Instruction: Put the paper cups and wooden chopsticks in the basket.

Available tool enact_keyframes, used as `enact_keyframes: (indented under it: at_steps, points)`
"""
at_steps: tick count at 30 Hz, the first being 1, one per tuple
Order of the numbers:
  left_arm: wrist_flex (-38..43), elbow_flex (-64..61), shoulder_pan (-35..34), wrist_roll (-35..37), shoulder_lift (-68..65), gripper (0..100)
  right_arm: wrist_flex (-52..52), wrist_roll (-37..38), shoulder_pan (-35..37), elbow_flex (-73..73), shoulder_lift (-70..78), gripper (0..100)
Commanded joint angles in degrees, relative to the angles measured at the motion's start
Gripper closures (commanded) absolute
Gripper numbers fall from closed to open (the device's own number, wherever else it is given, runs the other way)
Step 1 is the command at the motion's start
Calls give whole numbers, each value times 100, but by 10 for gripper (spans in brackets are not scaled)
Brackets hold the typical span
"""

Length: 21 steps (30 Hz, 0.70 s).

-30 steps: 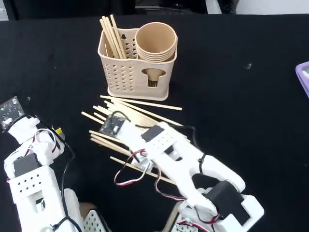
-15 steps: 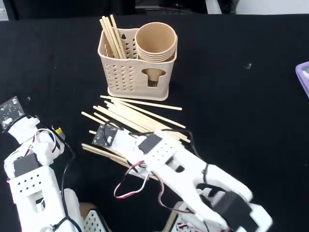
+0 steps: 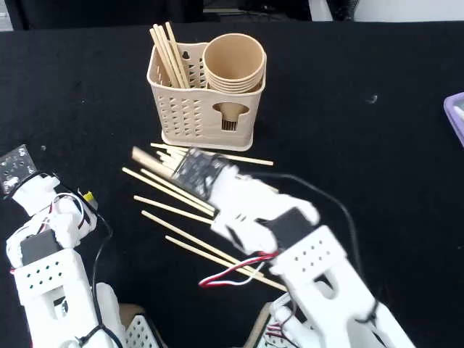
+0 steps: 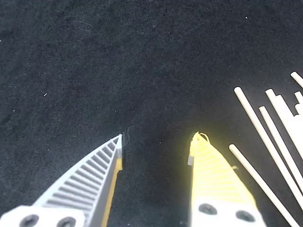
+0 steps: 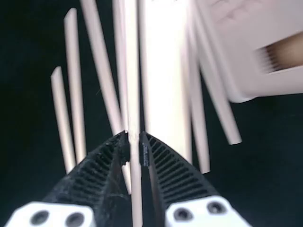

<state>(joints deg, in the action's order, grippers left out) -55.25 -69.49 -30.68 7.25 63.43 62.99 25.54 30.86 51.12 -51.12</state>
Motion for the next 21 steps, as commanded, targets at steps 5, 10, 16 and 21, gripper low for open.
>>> enact_keyframes:
  at_steps: [5, 10, 16, 21]
  points:
    - [97, 92, -48, 0, -18, 773, -941, -897, -35, -989, -505, 988]
    - [97, 75, -31, 0, -18, 773, -2734, -1354, 387, -1218, -488, 987]
    - [97, 57, -13, 0, -18, 773, -5503, -1354, 466, -1095, 303, 987]
    - [97, 40, -4, 0, -18, 773, -6637, -1354, 413, -1490, 1560, 987]
